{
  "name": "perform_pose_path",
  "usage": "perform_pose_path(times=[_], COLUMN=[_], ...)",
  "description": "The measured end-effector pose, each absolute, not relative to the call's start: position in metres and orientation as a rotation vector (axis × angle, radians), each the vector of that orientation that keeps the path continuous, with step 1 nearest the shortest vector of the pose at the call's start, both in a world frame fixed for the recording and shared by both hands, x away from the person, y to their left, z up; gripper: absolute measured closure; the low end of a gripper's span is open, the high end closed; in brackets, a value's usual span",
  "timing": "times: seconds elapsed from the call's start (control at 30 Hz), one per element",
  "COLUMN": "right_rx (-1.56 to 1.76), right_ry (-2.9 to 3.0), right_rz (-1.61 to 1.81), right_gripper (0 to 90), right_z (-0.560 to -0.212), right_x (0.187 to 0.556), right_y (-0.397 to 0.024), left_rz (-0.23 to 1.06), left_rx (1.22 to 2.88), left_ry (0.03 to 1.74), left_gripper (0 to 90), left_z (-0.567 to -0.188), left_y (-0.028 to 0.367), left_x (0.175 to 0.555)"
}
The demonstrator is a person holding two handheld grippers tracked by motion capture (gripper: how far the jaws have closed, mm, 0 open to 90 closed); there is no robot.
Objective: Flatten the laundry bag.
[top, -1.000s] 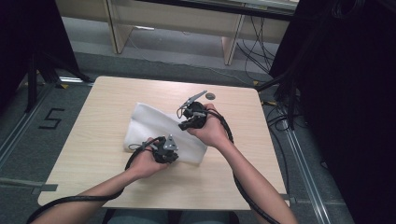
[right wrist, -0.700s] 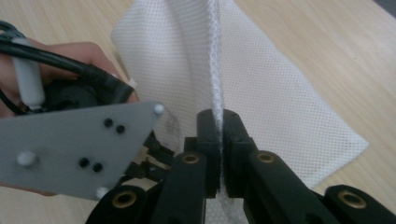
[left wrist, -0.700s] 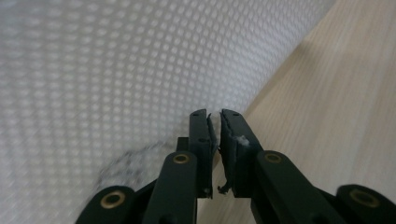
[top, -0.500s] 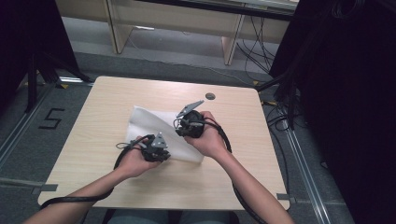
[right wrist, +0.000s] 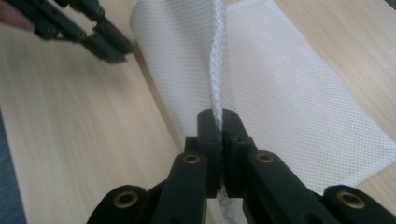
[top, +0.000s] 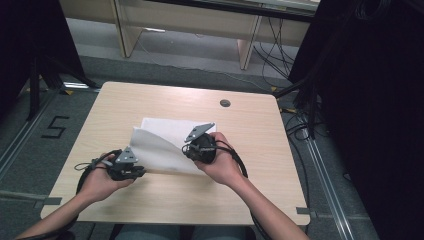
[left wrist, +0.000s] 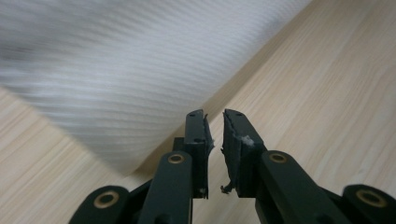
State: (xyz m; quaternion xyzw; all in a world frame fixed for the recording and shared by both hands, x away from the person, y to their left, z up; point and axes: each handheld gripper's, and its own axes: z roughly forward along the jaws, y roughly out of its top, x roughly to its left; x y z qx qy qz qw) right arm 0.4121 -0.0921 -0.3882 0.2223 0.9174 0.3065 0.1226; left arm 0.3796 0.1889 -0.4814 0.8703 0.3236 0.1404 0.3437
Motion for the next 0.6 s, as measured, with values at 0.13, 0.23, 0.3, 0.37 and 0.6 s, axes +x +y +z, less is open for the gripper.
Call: perform_pose_path(times=[0.13, 0.23, 0.3, 0.37, 0.6], right_rx=[0.61, 0.603, 0.574, 0.589, 0.576], right_ry=[2.692, 2.712, 2.711, 2.729, 2.78], right_rz=[0.892, 0.899, 0.897, 0.894, 0.888], right_gripper=[88.8, 88.8, 88.8, 88.8, 88.8], right_z=[-0.391, -0.395, -0.399, -0.4, -0.413], right_x=[0.4, 0.395, 0.393, 0.391, 0.381], right_y=[-0.09, -0.09, -0.09, -0.09, -0.094], left_rz=[0.399, 0.394, 0.394, 0.4, 0.379], left_rx=[2.263, 2.26, 2.251, 2.249, 2.248], left_ry=[0.888, 0.93, 0.959, 0.963, 0.986], left_gripper=[78.5, 78.2, 78.1, 77.8, 77.5], left_z=[-0.479, -0.481, -0.481, -0.482, -0.485], left_y=[0.208, 0.213, 0.218, 0.219, 0.221], left_x=[0.373, 0.372, 0.374, 0.374, 0.38])
